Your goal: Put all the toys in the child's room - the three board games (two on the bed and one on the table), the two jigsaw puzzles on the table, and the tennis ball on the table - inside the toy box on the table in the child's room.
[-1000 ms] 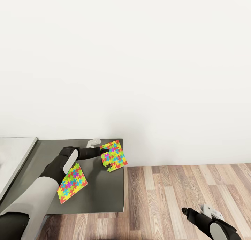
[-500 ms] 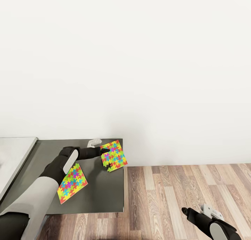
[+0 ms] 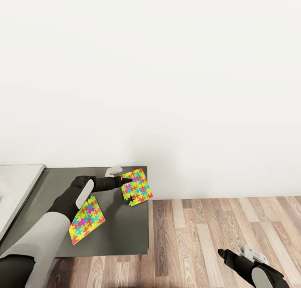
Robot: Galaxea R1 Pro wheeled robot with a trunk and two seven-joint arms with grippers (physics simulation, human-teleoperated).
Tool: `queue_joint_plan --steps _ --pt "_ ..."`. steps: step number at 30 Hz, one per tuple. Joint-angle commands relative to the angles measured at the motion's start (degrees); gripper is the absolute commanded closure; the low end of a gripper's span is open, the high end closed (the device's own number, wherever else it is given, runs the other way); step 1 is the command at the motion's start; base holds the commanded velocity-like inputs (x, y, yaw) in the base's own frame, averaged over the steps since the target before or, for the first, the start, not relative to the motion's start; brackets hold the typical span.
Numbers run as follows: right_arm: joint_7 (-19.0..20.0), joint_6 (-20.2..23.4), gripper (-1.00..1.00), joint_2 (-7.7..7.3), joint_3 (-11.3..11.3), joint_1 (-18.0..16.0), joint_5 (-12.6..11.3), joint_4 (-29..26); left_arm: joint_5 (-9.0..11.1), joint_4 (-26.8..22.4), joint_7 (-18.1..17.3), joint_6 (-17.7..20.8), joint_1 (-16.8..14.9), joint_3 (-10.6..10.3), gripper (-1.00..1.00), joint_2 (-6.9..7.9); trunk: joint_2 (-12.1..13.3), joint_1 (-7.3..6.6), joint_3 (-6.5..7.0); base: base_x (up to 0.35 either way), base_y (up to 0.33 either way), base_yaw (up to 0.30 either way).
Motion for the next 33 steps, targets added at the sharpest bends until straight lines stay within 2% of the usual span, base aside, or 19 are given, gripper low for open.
queue_joint_plan --steps 1,33 --pt "-0.5 0.1 -1.0 -0.01 0.0 0.0 -0.6 -0.1 0.2 0.0 -0.1 0.3 0.0 -0.1 -1.0 0.05 -0.1 0.03 -0.09 0.0 0.0 0.0" --pt "-0.5 0.1 -1.0 -0.01 -0.1 0.0 -0.6 -0.1 0.7 0.0 -0.4 1.2 0.0 0.4 -1.0 0.57 -0.1 0.03 -0.09 0.0 0.0 0.0"
